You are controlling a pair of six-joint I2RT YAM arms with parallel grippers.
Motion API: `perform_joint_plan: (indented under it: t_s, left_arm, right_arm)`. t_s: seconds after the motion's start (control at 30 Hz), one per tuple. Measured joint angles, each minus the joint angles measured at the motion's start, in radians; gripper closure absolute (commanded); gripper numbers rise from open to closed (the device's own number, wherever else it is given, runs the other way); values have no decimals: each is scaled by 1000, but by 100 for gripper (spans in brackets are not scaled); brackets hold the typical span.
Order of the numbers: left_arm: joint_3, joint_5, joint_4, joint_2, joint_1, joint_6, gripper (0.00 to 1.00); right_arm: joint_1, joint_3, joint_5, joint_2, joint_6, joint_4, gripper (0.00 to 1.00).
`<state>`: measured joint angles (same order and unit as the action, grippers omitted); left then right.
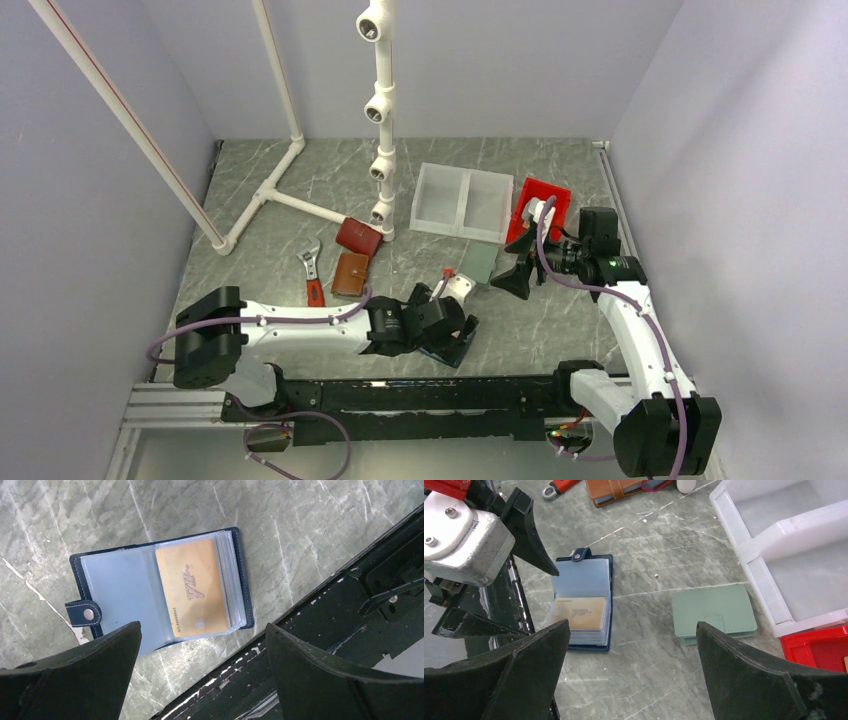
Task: Take the credit cards out of the card holder
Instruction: Remove the credit card from the card holder.
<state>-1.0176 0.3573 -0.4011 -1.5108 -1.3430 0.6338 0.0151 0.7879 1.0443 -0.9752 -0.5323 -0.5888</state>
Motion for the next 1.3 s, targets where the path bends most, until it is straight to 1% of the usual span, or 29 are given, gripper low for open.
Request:
perform_joint_plan:
  t_s: [0.33, 0.47, 0.8, 1.3]
  left_arm:
    - [-27, 32, -62, -51, 0, 52, 1]
    - [-26, 42, -75, -53, 0, 69, 1]
    - [35, 43, -20, -51, 19, 94, 1]
    - [37, 33, 1, -51, 46, 113, 1]
  right_arm:
    - [-8, 0, -15, -3, 11, 17, 0]
    - [-33, 0, -19, -10, 13, 24, 0]
    - [-43, 0, -24, -26, 11, 31, 0]
    - [-43, 0, -23, -26, 11, 32, 0]
